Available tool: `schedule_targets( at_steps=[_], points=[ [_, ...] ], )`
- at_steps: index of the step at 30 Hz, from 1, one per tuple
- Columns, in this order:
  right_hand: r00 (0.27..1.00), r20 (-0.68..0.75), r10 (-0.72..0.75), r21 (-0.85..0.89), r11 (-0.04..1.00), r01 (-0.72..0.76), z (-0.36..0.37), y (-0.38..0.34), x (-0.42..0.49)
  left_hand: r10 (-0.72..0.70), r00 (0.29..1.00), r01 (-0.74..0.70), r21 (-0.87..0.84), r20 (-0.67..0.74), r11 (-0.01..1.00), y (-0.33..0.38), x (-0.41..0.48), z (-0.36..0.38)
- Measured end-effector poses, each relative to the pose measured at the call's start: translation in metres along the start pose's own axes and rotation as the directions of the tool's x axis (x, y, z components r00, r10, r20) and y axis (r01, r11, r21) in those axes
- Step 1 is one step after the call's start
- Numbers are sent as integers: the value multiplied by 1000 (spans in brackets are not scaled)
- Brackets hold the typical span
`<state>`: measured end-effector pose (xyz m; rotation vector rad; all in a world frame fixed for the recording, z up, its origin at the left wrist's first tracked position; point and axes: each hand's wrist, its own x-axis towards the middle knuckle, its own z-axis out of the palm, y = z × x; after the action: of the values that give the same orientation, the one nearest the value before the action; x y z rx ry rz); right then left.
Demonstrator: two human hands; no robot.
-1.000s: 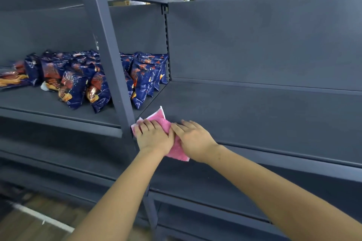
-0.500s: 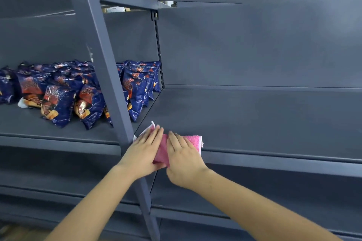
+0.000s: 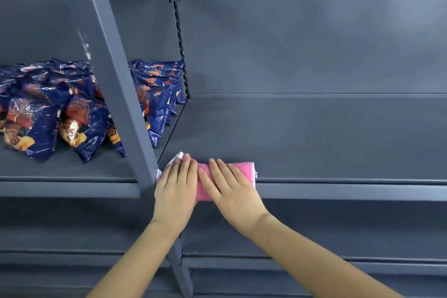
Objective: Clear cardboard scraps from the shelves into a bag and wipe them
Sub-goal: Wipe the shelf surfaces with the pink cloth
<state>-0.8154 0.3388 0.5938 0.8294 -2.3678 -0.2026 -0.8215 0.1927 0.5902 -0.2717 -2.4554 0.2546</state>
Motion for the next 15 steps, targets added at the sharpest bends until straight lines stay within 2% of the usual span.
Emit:
schedule_targets(
  at_steps=[9,15],
  points=[
    [999,-46,12,-22,1000,-13,-4,25,-24,9,998,-11,-32,-54,999,33,6,-9],
    [997,-68,26,-38,999,-28,-8,76,-70,38,992,-41,-31,-120,999,101,20,-16]
  ],
)
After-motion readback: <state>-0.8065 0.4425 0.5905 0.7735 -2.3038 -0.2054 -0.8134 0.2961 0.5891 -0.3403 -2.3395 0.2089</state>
